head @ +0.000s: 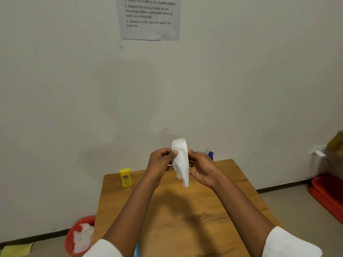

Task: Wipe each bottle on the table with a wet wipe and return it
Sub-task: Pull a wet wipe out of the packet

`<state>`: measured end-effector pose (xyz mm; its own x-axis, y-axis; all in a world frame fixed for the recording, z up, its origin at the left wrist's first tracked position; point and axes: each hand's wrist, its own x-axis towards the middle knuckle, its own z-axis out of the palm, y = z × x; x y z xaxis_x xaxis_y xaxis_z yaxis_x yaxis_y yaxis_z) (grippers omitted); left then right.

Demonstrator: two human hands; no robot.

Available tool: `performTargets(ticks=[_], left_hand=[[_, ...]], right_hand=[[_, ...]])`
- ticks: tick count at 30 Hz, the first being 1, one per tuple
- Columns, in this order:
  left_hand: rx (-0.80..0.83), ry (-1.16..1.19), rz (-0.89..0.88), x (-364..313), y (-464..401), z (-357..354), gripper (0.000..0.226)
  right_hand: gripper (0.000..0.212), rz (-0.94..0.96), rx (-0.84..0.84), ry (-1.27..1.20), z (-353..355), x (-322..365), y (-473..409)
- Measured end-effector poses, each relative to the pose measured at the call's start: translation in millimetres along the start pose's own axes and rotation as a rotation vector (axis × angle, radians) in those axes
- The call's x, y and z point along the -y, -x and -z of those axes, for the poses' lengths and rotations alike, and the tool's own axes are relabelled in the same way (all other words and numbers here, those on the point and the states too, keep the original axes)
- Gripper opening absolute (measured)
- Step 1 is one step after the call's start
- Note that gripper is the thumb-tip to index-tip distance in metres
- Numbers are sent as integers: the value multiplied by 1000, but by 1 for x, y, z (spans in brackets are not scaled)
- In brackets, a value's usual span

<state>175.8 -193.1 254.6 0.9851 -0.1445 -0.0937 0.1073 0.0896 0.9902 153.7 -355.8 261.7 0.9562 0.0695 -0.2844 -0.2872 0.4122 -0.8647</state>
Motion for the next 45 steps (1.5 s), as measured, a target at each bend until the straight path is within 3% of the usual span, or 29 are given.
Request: performTargets(ticks=[6,12,20,26,33,36,38,41,43,45], left_hand=[[-22,-19,-8,-5,-2,-35,15],[-107,-88,-41,-15,-10,-85,19],[-219,-168,-99,-14,-20,-158,16],[-271,-168,-114,-13,-19,-174,14],[-297,-70,-139,-21,-19,-164,15],[-216,-19,-163,-25,-19,-162,19],[-93,110,-83,-21,-20,-163,25],[44,300,189,-6,-24,-166,42],[26,355,290,5,-28,-166,53],[-25,353,283,10,-31,-164,49]], right_hand=[[41,-18,159,29,32,17,6],[30,94,138,157,78,46,1],[27,2,266,32,133,72,-4],[28,-128,384,-118,154,84,-9],[34,97,196,-60,155,98,-17],[40,166,168,-127,154,106,-17],[32,187,136,-141,151,105,-17],[17,164,47,69,145,93,-18],[16,136,19,143,143,87,-19],[17,139,9,127,144,87,-21]])
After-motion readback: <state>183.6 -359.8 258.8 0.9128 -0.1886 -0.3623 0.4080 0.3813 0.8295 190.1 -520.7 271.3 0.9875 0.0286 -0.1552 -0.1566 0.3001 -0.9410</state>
